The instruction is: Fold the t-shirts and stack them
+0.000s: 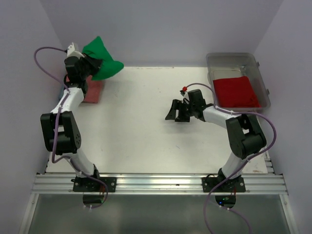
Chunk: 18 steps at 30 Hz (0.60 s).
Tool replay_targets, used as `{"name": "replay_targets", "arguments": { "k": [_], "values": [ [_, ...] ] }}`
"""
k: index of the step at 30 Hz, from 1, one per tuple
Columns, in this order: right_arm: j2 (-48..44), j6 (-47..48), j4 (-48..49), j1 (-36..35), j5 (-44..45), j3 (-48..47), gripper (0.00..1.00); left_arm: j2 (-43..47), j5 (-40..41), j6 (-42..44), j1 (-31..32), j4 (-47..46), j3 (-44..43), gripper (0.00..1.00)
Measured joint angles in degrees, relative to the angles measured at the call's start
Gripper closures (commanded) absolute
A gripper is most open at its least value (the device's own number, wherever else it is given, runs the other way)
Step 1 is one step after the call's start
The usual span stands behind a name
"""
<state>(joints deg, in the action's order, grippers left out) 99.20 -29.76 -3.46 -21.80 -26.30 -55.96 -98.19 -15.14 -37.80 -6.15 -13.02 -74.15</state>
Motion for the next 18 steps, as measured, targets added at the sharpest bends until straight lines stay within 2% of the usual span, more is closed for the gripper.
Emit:
{"name": "replay_targets", "arguments": {
  "k": [4,9,18],
  "values": [
    [-0.3,0.8,-1.4,0.0,0.1,1.0,0.26,-4.4,0.1,-1.7,-3.5,-8.2,-3.3,1.00],
    [-3.2,2.5,-5.0,0.0,1.0,1.7,0.26,-10.4,3.7,-2.4,-7.3,-12.3,-5.9,1.00],
    [-8.6,4.1,-6.8,0.0,1.3,3.7,0.25,-23.3,11.3,-11.2,-13.2,-16.3,5.4,1.00]
  ]
}}
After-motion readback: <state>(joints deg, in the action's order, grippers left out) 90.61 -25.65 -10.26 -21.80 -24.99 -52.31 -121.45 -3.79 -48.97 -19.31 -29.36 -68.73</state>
